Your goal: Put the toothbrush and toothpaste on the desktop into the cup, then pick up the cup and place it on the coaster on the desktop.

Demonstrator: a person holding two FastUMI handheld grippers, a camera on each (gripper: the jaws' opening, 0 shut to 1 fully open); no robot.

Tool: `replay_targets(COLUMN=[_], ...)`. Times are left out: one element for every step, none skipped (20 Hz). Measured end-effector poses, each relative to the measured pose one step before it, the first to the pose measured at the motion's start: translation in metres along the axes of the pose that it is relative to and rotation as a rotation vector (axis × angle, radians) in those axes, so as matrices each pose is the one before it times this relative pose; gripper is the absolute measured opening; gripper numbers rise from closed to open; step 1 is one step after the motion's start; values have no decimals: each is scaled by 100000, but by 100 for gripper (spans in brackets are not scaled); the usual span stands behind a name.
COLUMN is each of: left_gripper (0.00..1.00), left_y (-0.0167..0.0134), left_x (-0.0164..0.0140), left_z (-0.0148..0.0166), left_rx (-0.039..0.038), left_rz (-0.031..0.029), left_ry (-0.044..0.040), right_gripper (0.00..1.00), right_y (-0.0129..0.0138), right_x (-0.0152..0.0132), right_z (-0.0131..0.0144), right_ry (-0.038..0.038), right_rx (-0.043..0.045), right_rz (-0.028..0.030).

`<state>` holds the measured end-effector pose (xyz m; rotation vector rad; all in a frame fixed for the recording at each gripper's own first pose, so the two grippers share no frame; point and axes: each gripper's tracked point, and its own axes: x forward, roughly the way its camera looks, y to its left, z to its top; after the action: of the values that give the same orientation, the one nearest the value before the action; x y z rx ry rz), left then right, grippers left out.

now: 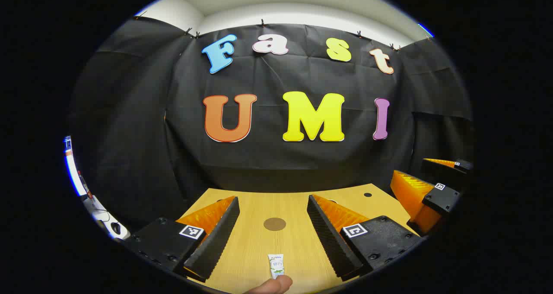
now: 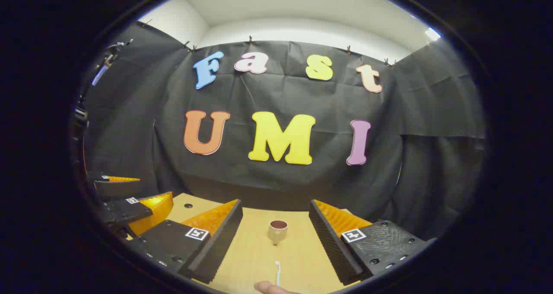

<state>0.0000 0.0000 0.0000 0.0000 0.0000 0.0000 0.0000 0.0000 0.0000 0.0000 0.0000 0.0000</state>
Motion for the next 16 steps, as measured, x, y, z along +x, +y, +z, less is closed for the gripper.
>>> replay_targets(left_gripper=[100, 100, 100, 100, 100, 100, 100, 100, 100, 100, 100, 100, 100, 100, 100, 100], left_y=[-374, -204, -314, -648, -237, -152, -311, -487, -517, -382, -116, -183, -195, 11, 115, 74], left_x=[267, 63, 97, 320, 91, 158, 168, 452, 256, 508, 22, -18, 38, -103, -118, 48], left_z=[78, -495, -228, -411, -102, -115, -281, -204, -228, 66, -175, -207, -234, -255, 72, -173], left_rx=[307, -265, -643, -542, -152, -147, -305, -185, 491, 977, 275, 403, 181, -1039, -849, -436], left_rz=[-44, -227, -579, -628, -94, 214, 58, -62, -193, -35, -35, -29, 542, 502, 896, 958], left_ry=[50, 670, 707, 1076, 530, 476, 664, 1188, 254, -88, 70, 597, 835, 103, -273, 360], right_gripper=[95, 95, 95, 95, 95, 95, 95, 95, 95, 95, 95, 95, 95, 95, 95, 95], right_y=[-434, -828, -574, -992, -713, -504, -584, -742, -482, -438, -64, -75, 8, 111, 255, 208], right_x=[73, 307, 46, 237, 248, 294, 334, 357, 174, 475, 189, 312, 160, 238, 353, 266], right_z=[-227, -605, -249, -281, -327, -274, -290, -299, -126, -504, -265, -526, -607, -1176, -1791, -1719], right_ry=[1269, 2107, 820, 705, 741, 960, 874, 795, 359, 870, 660, 1089, 1376, 2169, 3647, 3821], right_rx=[662, 540, 444, 648, 270, 117, -148, -83, -267, -812, -284, -424, -388, -712, -1024, -980], right_rz=[-664, -1580, -883, -1746, -1307, -636, -853, -837, -379, -213, 152, 292, 664, 1142, 1504, 784])
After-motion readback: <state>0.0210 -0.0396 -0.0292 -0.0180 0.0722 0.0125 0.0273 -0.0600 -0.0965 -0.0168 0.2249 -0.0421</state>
